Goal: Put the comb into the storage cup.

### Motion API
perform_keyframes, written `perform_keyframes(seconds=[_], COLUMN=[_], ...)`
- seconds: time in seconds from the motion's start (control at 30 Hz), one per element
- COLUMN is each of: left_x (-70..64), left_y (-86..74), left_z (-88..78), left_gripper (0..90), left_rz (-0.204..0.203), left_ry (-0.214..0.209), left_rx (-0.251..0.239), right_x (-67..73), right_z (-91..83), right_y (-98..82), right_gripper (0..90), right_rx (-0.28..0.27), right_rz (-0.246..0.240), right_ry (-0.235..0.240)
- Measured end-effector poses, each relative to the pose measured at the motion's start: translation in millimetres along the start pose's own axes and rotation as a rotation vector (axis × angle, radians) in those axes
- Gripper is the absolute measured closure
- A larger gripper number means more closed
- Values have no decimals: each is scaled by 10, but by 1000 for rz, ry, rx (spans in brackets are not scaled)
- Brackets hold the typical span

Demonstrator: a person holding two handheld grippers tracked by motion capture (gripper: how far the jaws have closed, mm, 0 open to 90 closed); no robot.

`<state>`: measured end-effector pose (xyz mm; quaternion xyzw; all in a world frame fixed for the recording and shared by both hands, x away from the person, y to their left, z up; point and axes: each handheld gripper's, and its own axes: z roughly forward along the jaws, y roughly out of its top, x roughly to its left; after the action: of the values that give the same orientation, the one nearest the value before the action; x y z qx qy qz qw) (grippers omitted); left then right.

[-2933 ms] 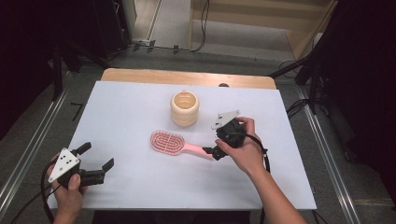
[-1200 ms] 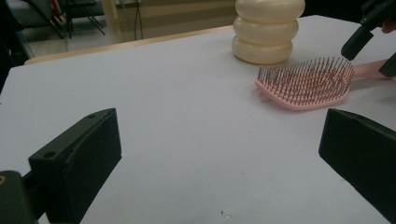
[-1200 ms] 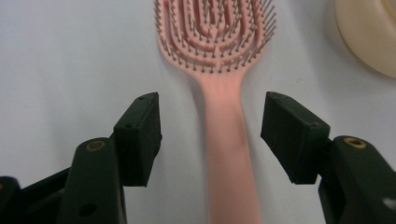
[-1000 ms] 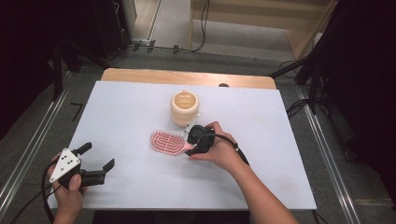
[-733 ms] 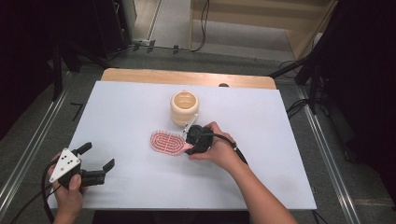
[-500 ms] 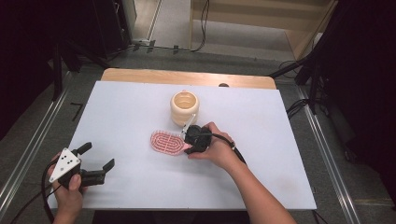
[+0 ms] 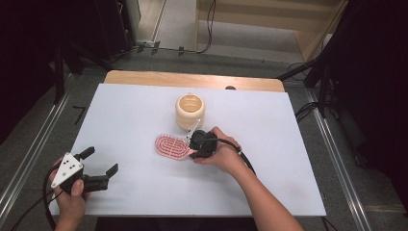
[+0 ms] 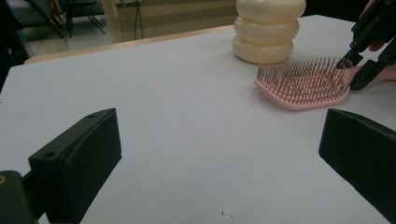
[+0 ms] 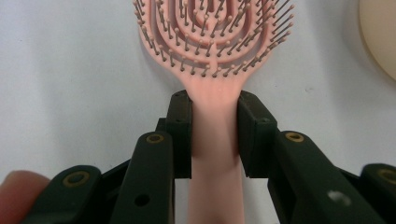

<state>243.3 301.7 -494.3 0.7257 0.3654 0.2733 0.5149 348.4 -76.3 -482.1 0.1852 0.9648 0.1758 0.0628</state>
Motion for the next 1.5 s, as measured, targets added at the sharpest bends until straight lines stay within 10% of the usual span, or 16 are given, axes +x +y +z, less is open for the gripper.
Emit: perform_keyframes(seconds=[1.5], left_x=[-8], left_y=[0], left_z=[5], left_gripper=[0], left_rz=[5], left_ry=[6], left_rx=[2], right_x=[131], right_z=[-296], right_y=[-378], right_gripper=[677], right_rx=[-402], right_rz=[107], right_ry=[-19])
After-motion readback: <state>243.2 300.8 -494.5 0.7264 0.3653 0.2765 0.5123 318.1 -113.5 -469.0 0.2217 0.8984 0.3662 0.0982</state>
